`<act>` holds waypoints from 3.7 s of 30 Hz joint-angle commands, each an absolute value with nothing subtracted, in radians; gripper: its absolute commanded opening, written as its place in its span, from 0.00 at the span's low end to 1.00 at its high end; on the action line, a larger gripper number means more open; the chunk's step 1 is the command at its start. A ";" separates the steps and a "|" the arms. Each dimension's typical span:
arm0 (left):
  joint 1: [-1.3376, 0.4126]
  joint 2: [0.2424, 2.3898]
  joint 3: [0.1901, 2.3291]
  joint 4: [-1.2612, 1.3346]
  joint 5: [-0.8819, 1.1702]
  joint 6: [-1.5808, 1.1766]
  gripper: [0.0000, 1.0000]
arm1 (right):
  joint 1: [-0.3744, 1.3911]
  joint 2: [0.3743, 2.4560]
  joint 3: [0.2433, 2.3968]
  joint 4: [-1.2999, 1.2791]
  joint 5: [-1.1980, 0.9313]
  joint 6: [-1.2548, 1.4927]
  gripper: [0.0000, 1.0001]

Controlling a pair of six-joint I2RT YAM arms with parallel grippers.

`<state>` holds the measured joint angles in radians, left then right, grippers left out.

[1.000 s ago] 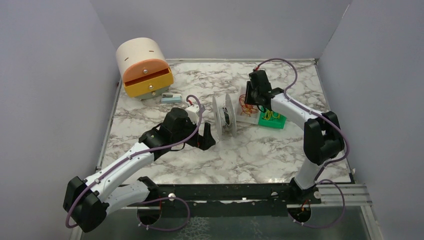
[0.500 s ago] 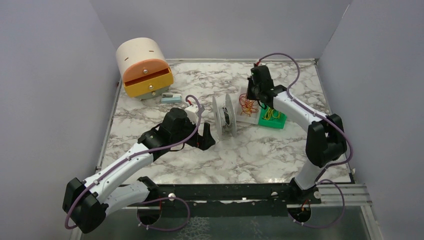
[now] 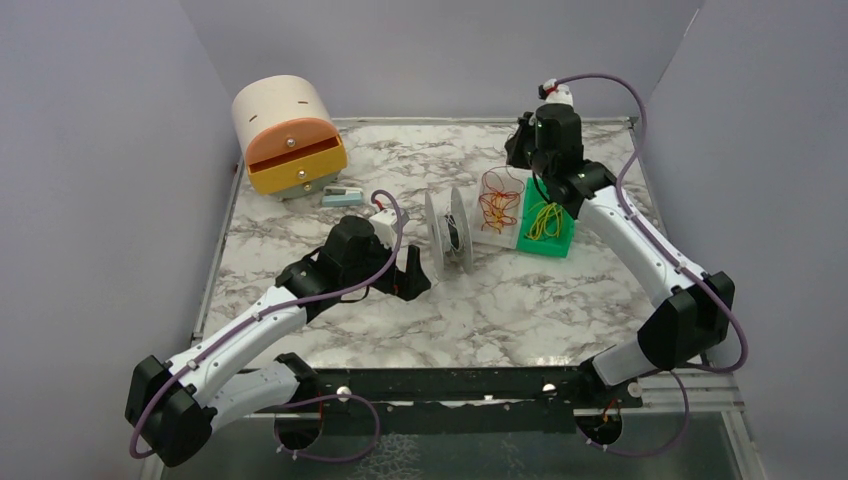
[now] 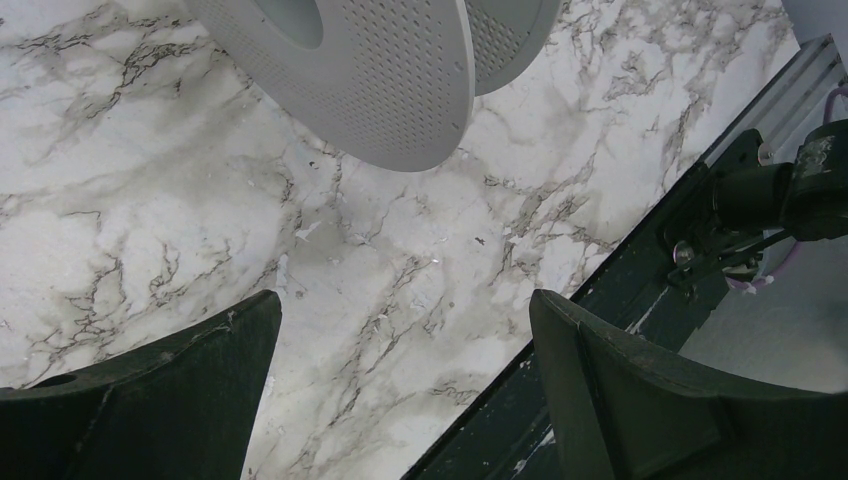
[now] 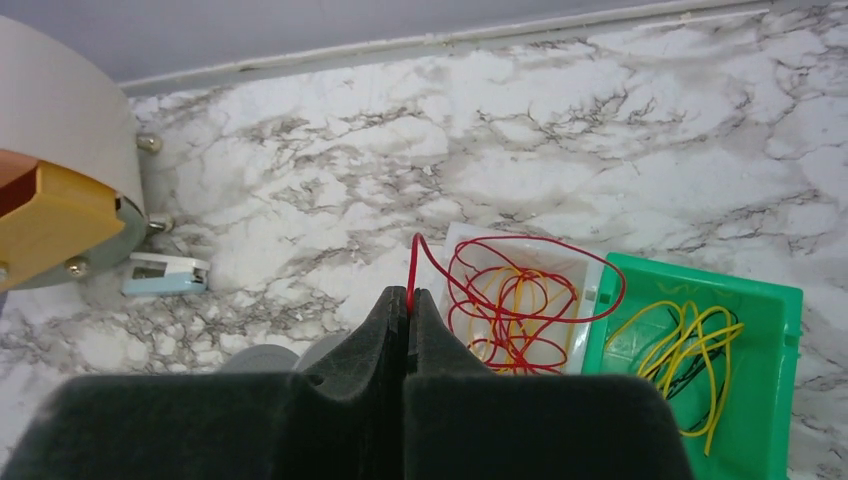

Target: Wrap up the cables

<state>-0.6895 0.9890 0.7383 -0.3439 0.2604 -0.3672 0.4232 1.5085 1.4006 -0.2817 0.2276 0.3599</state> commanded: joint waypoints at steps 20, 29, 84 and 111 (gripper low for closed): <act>-0.694 0.921 0.729 -0.340 0.241 -0.370 0.97 | 0.419 1.306 1.765 -0.284 0.195 0.384 0.01; -0.693 0.913 0.732 -0.341 0.238 -0.373 0.97 | 0.419 1.225 1.880 -0.252 0.186 0.419 0.01; -0.699 0.825 0.786 0.126 0.839 -0.608 0.99 | 0.419 0.485 1.070 0.159 -1.272 -0.008 0.01; -0.811 0.982 0.790 0.270 0.850 -0.695 0.79 | 0.419 0.681 1.064 0.612 -1.500 0.334 0.01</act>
